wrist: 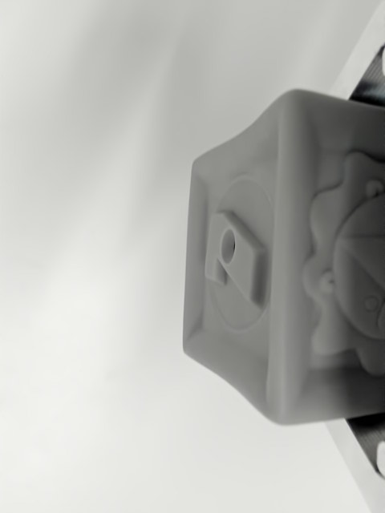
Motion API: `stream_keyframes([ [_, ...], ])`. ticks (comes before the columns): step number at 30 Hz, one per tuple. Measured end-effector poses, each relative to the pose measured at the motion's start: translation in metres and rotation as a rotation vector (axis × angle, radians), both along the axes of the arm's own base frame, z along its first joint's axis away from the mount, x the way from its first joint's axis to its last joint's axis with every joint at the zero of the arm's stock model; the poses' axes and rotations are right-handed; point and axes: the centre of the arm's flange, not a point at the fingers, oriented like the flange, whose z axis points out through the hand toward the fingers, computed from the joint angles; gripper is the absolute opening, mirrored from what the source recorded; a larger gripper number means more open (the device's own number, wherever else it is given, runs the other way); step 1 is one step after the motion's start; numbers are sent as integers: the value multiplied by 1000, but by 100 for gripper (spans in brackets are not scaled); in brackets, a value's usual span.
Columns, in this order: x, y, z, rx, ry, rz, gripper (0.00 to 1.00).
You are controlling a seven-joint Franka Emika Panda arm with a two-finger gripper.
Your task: Destack cube
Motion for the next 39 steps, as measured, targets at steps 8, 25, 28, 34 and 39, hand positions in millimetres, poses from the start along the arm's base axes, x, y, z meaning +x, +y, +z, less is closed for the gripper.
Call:
stream_keyframes([
  [8, 16, 4, 0, 0, -1, 1, 0],
  [25, 47, 12, 1, 1, -1, 2, 0],
  [28, 52, 13, 1, 1, 0, 2, 0],
  [34, 64, 16, 1, 1, -1, 2, 0],
  [39, 72, 18, 1, 1, 0, 3, 0],
])
